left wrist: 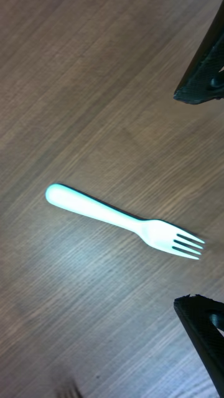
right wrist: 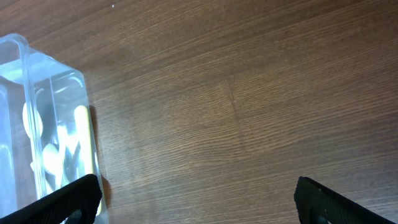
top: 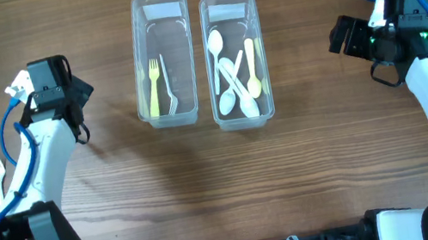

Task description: Pack container

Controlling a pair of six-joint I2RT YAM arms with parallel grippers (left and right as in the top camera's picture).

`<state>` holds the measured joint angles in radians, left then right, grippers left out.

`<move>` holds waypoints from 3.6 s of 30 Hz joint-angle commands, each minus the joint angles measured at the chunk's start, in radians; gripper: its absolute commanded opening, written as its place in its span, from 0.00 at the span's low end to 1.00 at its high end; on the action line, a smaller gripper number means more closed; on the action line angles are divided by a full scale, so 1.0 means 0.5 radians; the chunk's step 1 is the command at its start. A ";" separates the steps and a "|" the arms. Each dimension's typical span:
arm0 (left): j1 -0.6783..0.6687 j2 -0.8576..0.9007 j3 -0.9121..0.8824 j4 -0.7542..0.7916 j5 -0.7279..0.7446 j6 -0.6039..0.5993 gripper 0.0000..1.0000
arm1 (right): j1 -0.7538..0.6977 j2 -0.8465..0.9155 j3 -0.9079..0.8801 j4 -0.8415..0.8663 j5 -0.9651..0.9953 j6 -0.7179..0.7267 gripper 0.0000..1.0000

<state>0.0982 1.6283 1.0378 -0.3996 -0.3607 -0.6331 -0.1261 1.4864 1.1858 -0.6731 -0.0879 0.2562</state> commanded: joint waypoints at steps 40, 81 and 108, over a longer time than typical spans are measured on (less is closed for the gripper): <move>0.298 0.544 -0.007 0.223 0.426 0.429 0.43 | -0.003 -0.018 0.021 0.008 0.027 -0.036 1.00; 0.307 0.336 -0.007 1.204 0.556 0.145 0.99 | -0.003 -0.018 0.021 0.008 0.027 -0.036 1.00; 0.309 0.978 -0.007 1.622 0.624 0.059 0.99 | -0.003 -0.018 0.021 0.007 0.027 -0.036 1.00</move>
<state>0.2443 2.1036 1.0412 0.4911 -0.0605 -0.5560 -0.1261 1.4864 1.1858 -0.6727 -0.0879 0.2562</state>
